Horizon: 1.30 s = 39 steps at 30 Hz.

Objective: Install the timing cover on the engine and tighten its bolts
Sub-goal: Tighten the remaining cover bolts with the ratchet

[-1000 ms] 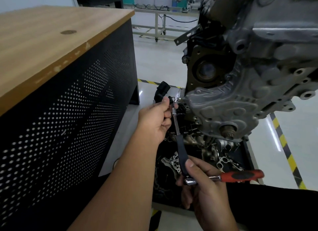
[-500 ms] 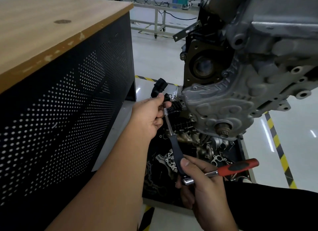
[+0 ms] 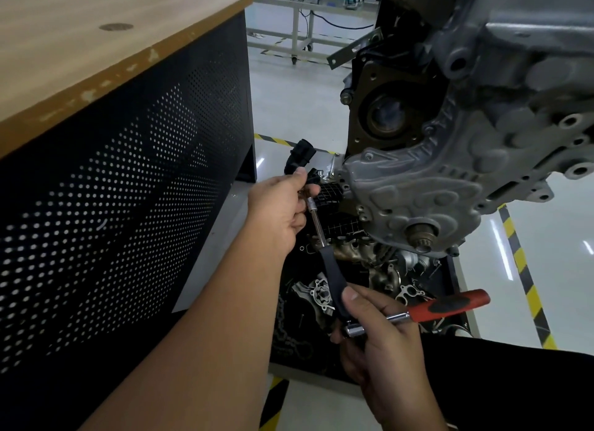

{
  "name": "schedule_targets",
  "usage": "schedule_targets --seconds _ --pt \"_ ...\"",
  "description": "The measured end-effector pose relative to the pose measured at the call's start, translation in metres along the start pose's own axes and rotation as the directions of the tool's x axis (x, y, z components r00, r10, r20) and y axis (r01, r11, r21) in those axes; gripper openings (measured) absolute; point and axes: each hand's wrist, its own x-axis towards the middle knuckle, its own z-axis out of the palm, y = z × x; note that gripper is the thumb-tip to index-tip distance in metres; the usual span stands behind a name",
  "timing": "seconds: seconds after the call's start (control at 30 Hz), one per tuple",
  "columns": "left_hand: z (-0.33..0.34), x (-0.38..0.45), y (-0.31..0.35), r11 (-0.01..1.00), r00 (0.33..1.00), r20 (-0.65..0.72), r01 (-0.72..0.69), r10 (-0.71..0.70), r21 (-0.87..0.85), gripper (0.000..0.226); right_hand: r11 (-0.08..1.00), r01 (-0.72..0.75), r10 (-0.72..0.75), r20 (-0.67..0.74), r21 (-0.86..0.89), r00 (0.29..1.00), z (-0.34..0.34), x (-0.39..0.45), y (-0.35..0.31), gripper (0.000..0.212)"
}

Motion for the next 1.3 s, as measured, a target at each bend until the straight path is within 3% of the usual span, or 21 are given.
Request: schedule_targets --seconds 0.17,0.3,0.43,0.63,0.77,0.93,1.17,1.3 --pt "0.002 0.001 -0.005 1.000 1.000 -0.019 -0.017 0.017 -0.012 0.016 0.995 0.019 -0.017 0.023 -0.093 1.000 -0.004 0.002 0.002 0.021" --pt "0.001 0.003 -0.008 1.000 0.999 -0.037 -0.013 0.012 -0.022 0.014 0.993 0.034 -0.031 0.037 -0.111 0.999 -0.006 0.004 0.003 0.036" --pt "0.000 0.005 -0.008 1.000 0.999 -0.033 -0.002 0.002 -0.009 0.015 0.988 0.054 -0.043 0.084 -0.143 0.996 -0.006 0.004 0.004 0.028" --pt "-0.003 0.009 -0.008 0.999 1.000 -0.008 0.015 -0.015 0.047 0.019 0.952 0.199 -0.164 0.161 -0.232 0.973 -0.010 0.005 0.005 0.057" --pt "-0.003 0.010 -0.010 0.996 0.999 -0.047 0.022 -0.018 0.087 0.016 0.905 0.286 -0.217 0.235 -0.314 0.947 -0.013 0.008 0.007 0.045" --pt "-0.002 0.010 -0.012 0.999 0.996 -0.086 -0.024 0.027 0.037 0.017 0.908 0.242 -0.210 0.127 -0.343 0.969 -0.009 0.008 0.010 0.026" --pt "-0.002 0.007 -0.013 0.997 0.996 -0.088 -0.017 0.024 0.076 0.016 0.884 0.288 -0.225 0.205 -0.368 0.953 -0.010 0.007 0.004 0.042" --pt "-0.002 0.005 -0.013 0.996 0.998 -0.055 -0.004 0.009 0.092 0.018 0.897 0.261 -0.217 0.158 -0.358 0.963 -0.010 0.006 0.003 0.041"
